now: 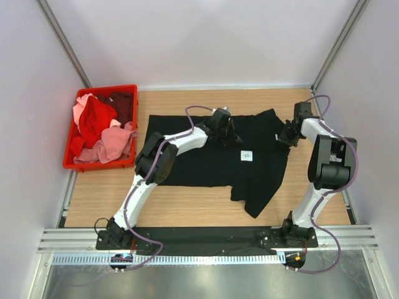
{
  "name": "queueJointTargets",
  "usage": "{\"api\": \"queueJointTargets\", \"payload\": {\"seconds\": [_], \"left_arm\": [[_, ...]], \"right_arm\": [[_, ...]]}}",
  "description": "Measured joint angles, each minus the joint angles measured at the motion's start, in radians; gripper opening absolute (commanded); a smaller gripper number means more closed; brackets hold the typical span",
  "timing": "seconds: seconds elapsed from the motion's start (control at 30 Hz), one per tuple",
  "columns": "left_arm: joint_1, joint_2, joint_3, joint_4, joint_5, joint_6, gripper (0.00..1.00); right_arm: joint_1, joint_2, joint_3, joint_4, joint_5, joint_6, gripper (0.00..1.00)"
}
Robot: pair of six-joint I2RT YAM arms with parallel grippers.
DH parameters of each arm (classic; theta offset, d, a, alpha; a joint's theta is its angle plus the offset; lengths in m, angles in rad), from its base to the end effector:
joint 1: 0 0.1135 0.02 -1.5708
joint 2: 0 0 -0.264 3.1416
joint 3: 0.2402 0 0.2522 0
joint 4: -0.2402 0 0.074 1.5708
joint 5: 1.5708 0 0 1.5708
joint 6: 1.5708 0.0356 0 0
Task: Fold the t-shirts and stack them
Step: Fold the tshirt
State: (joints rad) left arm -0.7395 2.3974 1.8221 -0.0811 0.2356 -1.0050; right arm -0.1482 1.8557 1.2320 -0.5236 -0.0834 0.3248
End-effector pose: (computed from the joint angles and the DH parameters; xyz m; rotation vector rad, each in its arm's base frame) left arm 0.3922 -0.3690 0.1431 -0.1858 2.4866 -1.1273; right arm 0.3694 -0.0522 0.1727 0.6141 2.6523 0.1647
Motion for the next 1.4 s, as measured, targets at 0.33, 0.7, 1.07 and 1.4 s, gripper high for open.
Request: {"api": "queueJointTargets", "payload": {"seconds": [0.33,0.7,1.07,1.4], "left_arm": [[0.0,-0.046,0.01,-0.088,-0.013,0.024,0.0],[-0.001,-0.054,0.029,-0.179,-0.014,0.053,0.0],[-0.005,-0.054,0.062,-0.278,-0.024,0.083,0.0],[-0.004,-0.054,0.074,-0.398,-0.06,0.148,0.43]], "right_arm": [[0.0,-0.074,0.0,-0.03,0.006,-0.007,0.01],[0.002,-0.251,-0.061,-0.105,0.023,-0.003,0.01],[0.002,-0.36,-0.294,-0.07,0.048,0.043,0.01],[-0.011,-0.335,-0.261,-0.004,0.04,0.068,0.48]]}}
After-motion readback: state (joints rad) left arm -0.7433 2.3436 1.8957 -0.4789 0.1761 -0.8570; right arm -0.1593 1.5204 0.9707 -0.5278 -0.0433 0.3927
